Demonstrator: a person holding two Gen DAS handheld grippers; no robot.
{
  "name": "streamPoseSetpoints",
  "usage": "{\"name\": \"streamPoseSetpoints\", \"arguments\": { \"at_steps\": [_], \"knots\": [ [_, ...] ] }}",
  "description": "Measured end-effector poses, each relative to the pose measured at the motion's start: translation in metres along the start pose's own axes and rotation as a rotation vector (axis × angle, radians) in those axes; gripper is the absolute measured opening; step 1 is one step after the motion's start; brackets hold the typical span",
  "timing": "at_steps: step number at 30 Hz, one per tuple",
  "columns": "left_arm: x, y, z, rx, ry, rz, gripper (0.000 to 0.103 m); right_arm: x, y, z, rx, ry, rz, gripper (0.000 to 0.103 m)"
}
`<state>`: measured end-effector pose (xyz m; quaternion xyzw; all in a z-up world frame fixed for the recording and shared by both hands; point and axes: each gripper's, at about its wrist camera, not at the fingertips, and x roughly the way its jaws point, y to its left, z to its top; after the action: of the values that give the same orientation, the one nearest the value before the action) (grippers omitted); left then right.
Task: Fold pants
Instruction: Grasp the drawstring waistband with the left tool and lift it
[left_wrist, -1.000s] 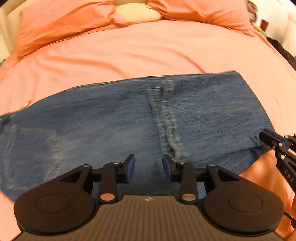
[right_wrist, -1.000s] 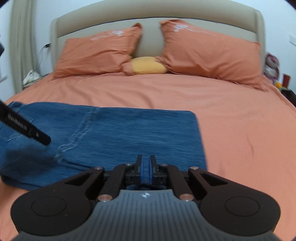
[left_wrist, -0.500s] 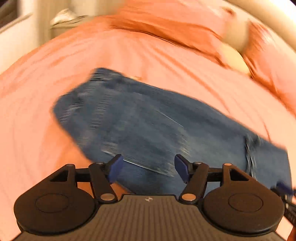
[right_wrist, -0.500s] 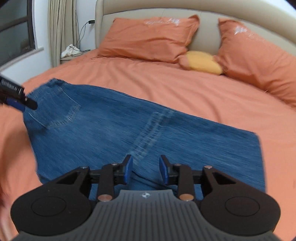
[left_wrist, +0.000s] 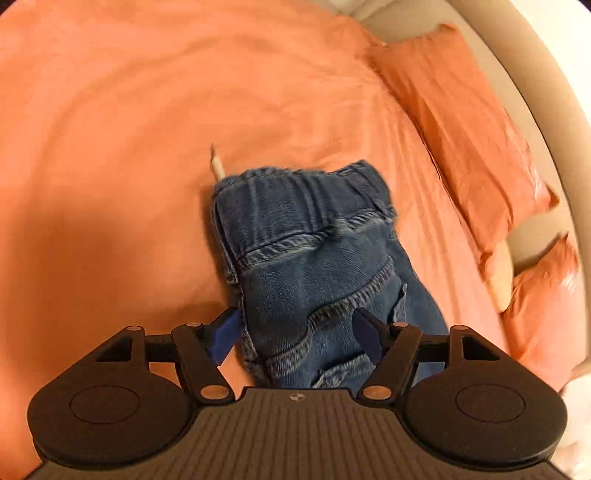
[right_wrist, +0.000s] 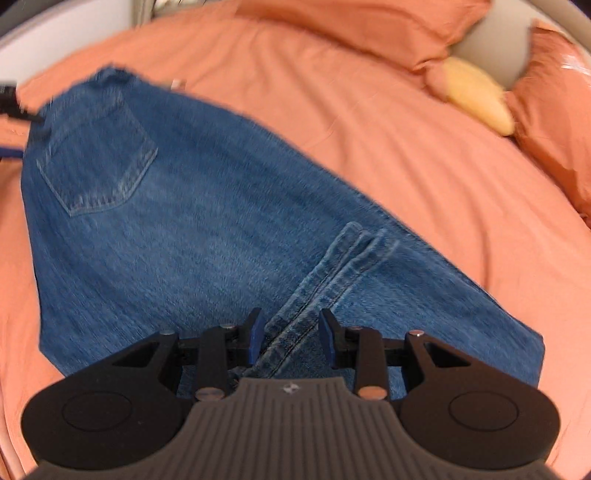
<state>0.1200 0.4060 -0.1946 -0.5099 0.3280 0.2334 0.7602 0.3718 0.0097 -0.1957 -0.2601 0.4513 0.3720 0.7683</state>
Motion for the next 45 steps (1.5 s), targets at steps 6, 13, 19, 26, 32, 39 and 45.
{"name": "streamPoseSetpoints", "arguments": {
  "at_steps": [6,13,19,26,32,39,45],
  "knots": [
    [0.025,0.016,0.011,-0.086,0.032,-0.081,0.095,0.036,0.006,0.008,-0.103,0.151,-0.005,0.032],
    [0.048,0.032,0.018,-0.211,0.023,-0.194,0.103,0.042,0.002,0.016,-0.101,0.200,0.007,0.032],
    [0.055,0.022,0.017,-0.162,0.006,-0.169,0.103,0.045,0.001,0.018,-0.093,0.206,0.000,0.034],
    [0.046,0.005,0.009,-0.074,-0.036,-0.072,0.050,0.049,0.007,0.020,-0.099,0.194,-0.015,0.038],
    [0.027,-0.013,0.002,0.006,-0.091,-0.081,0.036,0.042,0.004,0.011,-0.065,0.161,-0.002,0.038],
    [-0.011,-0.072,-0.012,0.185,-0.163,-0.100,0.034,0.037,-0.005,-0.003,-0.039,0.117,0.002,0.038],
    [-0.044,-0.136,-0.053,0.408,-0.235,-0.109,0.033,0.007,-0.021,-0.020,0.066,0.023,0.068,0.037]
  ]
}}
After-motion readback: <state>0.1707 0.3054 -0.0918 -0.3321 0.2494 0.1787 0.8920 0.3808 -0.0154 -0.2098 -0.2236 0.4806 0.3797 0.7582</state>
